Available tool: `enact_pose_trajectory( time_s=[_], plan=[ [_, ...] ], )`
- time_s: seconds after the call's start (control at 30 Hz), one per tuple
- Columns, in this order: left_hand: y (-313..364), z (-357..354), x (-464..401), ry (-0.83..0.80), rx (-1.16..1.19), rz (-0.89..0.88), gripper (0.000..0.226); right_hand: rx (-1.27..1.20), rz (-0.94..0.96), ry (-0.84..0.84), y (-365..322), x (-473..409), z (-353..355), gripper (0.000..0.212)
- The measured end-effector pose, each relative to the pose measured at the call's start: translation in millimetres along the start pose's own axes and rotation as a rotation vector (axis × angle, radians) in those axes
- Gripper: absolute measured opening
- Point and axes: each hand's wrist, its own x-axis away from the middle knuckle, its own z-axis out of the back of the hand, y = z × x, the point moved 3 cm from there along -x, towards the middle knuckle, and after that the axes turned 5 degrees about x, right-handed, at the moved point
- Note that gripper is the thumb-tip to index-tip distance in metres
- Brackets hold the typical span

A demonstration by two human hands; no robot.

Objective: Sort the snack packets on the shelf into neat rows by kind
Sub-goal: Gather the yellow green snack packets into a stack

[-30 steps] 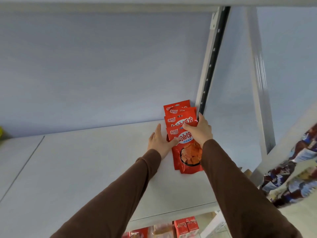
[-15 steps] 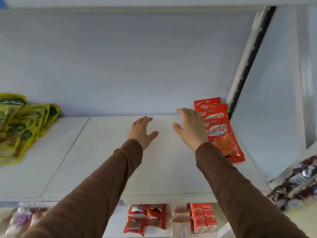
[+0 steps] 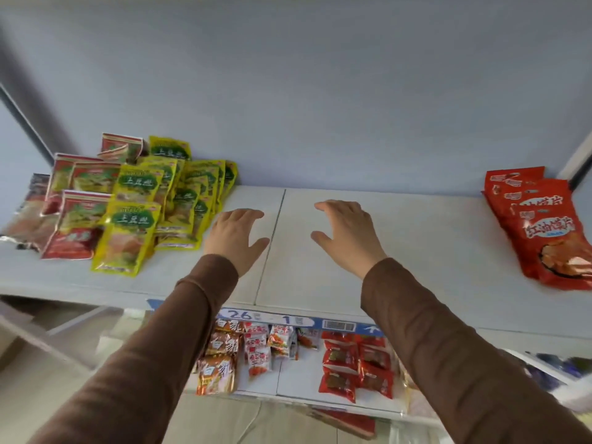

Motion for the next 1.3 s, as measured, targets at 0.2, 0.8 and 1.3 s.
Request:
enact_pose_trajectory(
  time_s=[0.2,0.8,1.3],
  plan=[
    [-51,17,0,-0.005,0.003,0.035,0.048,-0.021,0.046,-0.026,-51,-27,-24,0.055],
    [-176,63,-22,0.042,-0.002,0.106,0.045,-0.164,0.175,-0.093,-160,-123,-88,0.053],
    [-348,94,-31,-0.160,0.026,0.091,0.111,-0.447,-0.208,-0.260,-296,-187,-153,0.086]
  ],
)
